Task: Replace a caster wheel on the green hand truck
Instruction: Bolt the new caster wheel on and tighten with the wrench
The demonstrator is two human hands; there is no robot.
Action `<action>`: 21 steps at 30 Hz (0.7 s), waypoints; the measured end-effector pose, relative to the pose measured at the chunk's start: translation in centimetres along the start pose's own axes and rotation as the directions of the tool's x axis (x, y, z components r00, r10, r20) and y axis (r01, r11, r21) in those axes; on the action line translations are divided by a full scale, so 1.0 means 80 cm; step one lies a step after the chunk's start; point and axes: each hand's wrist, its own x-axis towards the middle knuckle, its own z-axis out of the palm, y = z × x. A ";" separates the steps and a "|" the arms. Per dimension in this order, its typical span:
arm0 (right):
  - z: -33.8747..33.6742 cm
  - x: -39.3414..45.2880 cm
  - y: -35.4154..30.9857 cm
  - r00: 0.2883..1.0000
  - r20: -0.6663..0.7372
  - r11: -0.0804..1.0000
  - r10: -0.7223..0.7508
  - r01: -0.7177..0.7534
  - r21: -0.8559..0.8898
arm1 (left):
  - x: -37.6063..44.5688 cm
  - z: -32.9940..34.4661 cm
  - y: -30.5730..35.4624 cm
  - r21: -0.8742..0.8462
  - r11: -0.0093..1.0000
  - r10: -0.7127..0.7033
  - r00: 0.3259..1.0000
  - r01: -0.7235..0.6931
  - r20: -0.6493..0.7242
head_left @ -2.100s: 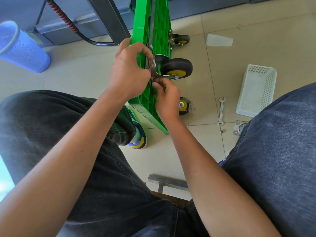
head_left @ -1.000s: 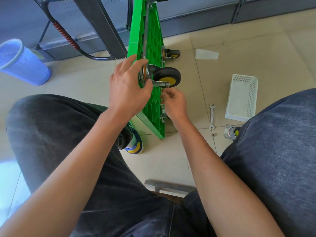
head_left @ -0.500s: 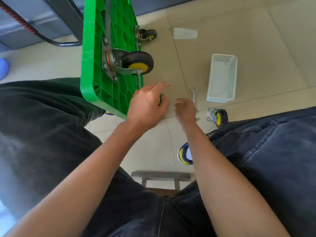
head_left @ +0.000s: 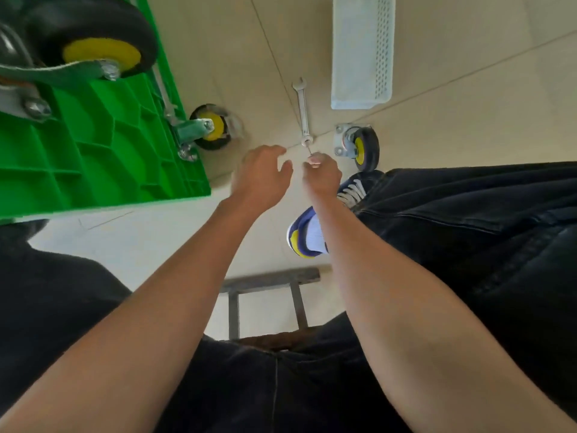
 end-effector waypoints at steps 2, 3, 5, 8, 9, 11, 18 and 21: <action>0.000 0.013 0.006 1.000 -0.014 1.000 0.007 -0.008 -0.030 | 0.017 0.015 -0.009 -0.014 1.000 -0.013 0.998 0.014 0.059; 0.002 0.020 0.010 1.000 -0.012 0.999 -0.009 0.008 -0.052 | 0.024 0.022 -0.014 -0.015 1.000 -0.021 0.996 0.022 0.085; 0.005 0.032 0.016 0.999 0.008 0.992 -0.054 0.055 -0.111 | 0.036 0.033 -0.022 -0.011 0.999 -0.041 0.991 0.043 0.126; 0.008 0.050 0.021 0.989 0.047 0.958 -0.143 0.150 -0.246 | 0.057 0.045 -0.035 -0.137 0.983 -0.095 0.980 0.120 0.174; 0.008 0.056 0.022 0.985 0.056 0.942 -0.165 0.174 -0.286 | 0.065 0.048 -0.038 -0.202 0.967 -0.114 0.975 0.153 0.189; 0.007 0.069 0.025 0.979 0.074 0.913 -0.191 0.205 -0.352 | 0.080 0.049 -0.044 -0.253 0.952 -0.120 0.970 0.172 0.211; 0.011 0.091 0.026 0.985 0.085 0.911 -0.150 0.171 -0.375 | 0.106 0.053 -0.051 -0.224 0.962 -0.095 0.958 0.158 0.270; 0.017 0.096 0.026 0.987 0.097 0.915 -0.129 0.157 -0.373 | 0.107 0.059 -0.049 -0.219 0.963 -0.088 0.953 0.156 0.291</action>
